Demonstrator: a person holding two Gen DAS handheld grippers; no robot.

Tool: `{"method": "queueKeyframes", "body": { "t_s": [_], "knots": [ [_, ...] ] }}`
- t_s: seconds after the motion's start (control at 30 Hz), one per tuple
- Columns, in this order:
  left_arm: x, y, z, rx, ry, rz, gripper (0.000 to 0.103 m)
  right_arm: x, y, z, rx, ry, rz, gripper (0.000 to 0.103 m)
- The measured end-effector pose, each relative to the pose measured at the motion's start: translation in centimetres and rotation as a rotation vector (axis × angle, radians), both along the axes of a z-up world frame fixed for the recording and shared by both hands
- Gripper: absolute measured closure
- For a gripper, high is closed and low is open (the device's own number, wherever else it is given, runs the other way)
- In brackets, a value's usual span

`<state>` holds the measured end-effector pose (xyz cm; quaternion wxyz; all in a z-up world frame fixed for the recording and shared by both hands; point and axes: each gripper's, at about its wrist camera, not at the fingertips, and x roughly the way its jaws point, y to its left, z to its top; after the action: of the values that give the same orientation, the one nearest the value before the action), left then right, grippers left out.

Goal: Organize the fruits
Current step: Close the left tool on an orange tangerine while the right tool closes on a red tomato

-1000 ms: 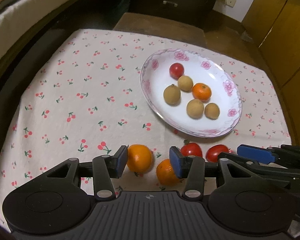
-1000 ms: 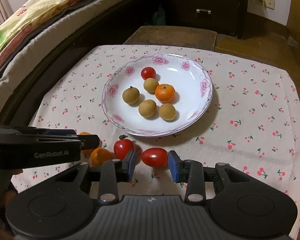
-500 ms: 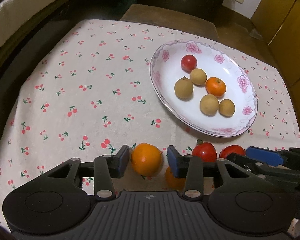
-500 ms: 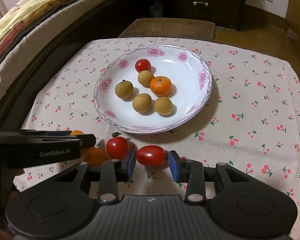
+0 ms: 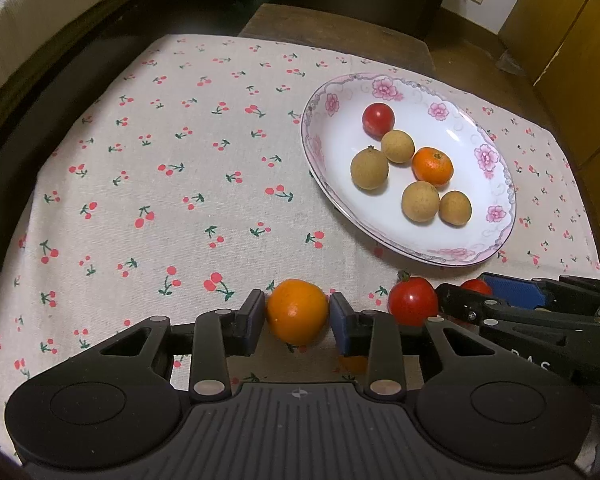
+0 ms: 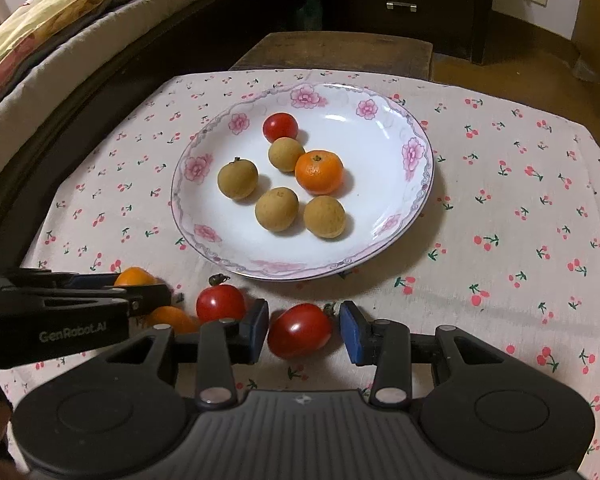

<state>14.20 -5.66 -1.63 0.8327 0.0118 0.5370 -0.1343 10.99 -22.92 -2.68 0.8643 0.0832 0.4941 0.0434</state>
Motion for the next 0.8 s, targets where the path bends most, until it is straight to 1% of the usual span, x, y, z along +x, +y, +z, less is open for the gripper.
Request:
{"method": "queueKeyframes", "body": {
  "t_s": [0.03, 0.1, 0.13, 0.43, 0.6, 0.8],
  "knots": [
    [0.0, 0.0, 0.0, -0.001, 0.0, 0.0, 0.06, 0.0, 0.1, 0.0, -0.003, 0.0, 0.003, 0.063],
    [0.0, 0.0, 0.0, 0.0, 0.001, 0.001, 0.06, -0.1, 0.2, 0.1, -0.007, 0.001, 0.012, 0.066],
    [0.0, 0.0, 0.0, 0.002, 0.0, -0.001, 0.062, -0.1, 0.3, 0.1, -0.011, 0.001, 0.016, 0.067],
    [-1.0, 0.2, 0.6, 0.009, -0.011, -0.013, 0.062, -1.7, 0.2, 0.8, -0.026, 0.007, 0.037, 0.069],
    [-2.6, 0.8, 1.1, 0.002, -0.011, -0.03, 0.062, -3.8, 0.6, 1.5, -0.036, 0.013, 0.061, 0.069],
    [-5.4, 1.6, 1.0, 0.0, -0.004, -0.055, 0.062, -6.8, 1.7, 1.0, -0.052, 0.039, 0.096, 0.069]
  ]
}}
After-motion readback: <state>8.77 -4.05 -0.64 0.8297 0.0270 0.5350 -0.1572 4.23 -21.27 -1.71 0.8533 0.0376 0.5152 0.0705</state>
